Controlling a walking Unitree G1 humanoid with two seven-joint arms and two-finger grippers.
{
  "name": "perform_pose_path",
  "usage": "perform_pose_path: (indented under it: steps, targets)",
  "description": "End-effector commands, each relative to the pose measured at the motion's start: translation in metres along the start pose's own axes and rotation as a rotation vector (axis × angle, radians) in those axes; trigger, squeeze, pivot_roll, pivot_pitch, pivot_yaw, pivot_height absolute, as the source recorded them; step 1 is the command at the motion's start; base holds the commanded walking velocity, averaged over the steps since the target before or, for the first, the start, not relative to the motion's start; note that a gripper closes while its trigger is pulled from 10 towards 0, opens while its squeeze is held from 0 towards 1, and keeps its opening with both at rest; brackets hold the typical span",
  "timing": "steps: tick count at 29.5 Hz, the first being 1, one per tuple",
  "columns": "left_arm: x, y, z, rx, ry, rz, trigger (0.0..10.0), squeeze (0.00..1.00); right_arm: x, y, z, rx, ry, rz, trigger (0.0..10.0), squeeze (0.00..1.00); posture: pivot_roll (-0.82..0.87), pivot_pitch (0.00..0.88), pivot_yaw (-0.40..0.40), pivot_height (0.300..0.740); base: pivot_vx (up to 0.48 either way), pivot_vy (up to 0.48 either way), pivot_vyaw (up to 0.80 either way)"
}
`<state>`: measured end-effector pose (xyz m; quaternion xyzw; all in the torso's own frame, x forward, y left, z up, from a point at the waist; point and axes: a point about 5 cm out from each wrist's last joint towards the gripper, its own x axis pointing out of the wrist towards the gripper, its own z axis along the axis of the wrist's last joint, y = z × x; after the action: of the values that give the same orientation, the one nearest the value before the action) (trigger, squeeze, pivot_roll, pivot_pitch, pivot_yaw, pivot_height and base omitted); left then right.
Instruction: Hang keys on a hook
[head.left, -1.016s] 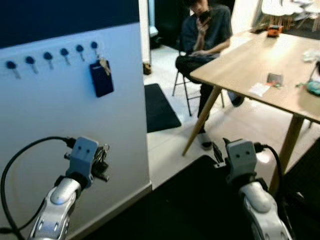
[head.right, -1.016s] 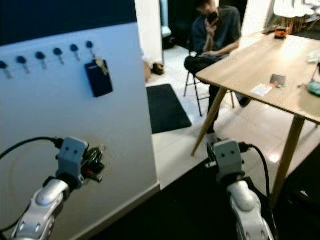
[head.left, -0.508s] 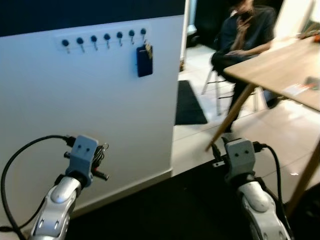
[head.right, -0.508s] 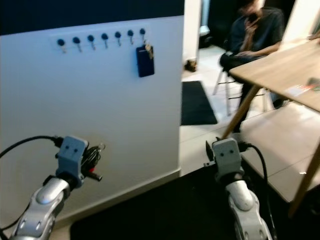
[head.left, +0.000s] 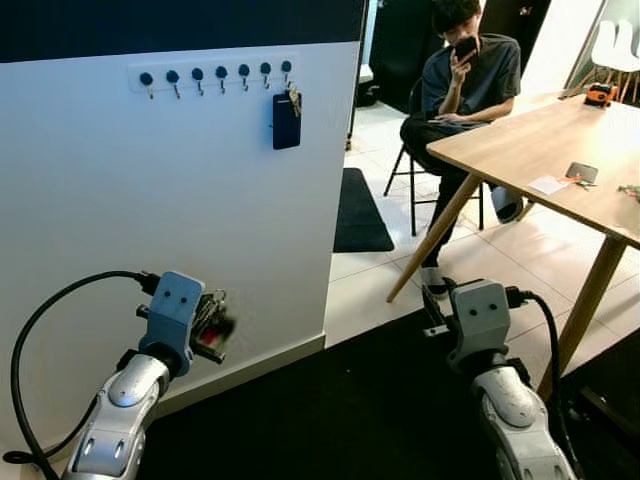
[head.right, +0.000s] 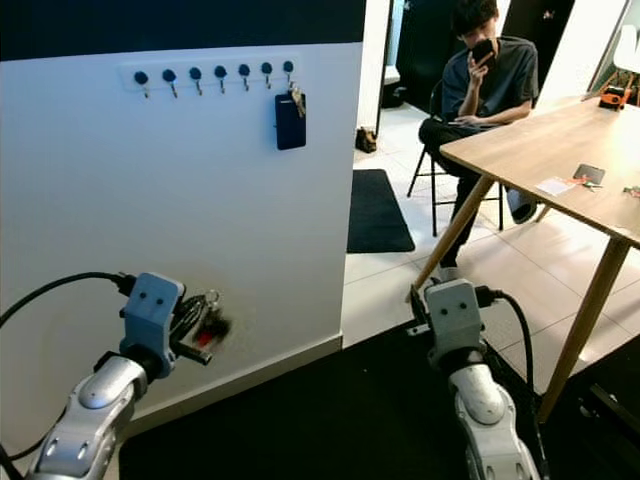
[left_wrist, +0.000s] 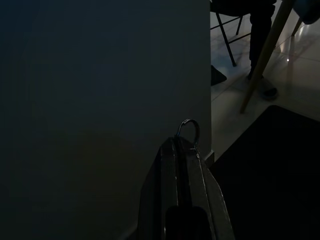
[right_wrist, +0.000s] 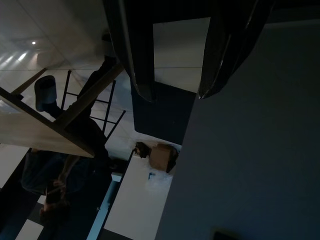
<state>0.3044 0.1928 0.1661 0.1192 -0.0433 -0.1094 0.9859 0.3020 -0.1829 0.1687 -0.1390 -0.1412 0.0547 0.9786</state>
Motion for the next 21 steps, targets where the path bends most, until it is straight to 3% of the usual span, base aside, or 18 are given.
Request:
perform_pose_path:
  steps: [1, 13, 19, 21]
  targets:
    - [0.004, -0.008, 0.012, -0.016, -0.04, -0.011, 10.0, 0.0, -0.001, 0.003, 0.001, 0.02, -0.003, -0.003, 10.0, 0.0, 0.01, 0.145, 0.017, 0.74, 0.0, 0.0, 0.0]
    - [0.015, -0.035, 0.04, -0.106, -0.127, 0.017, 10.0, 0.0, 0.001, 0.023, 0.014, 0.108, -0.039, 0.009, 10.0, 0.0, 0.01, 0.149, 0.032, 0.74, 0.0, 0.0, 0.0]
    - [0.02, -0.045, 0.063, -0.111, -0.192, 0.035, 10.0, 0.0, 0.004, 0.027, 0.025, 0.132, -0.076, -0.002, 10.0, 0.0, 0.0, 0.151, 0.038, 0.74, 0.0, 0.0, 0.0]
    - [0.017, -0.055, 0.08, -0.123, -0.239, 0.02, 10.0, 0.0, 0.006, 0.031, 0.037, 0.156, -0.109, -0.011, 10.0, 0.0, -0.01, 0.146, 0.041, 0.74, 0.0, 0.0, 0.0]
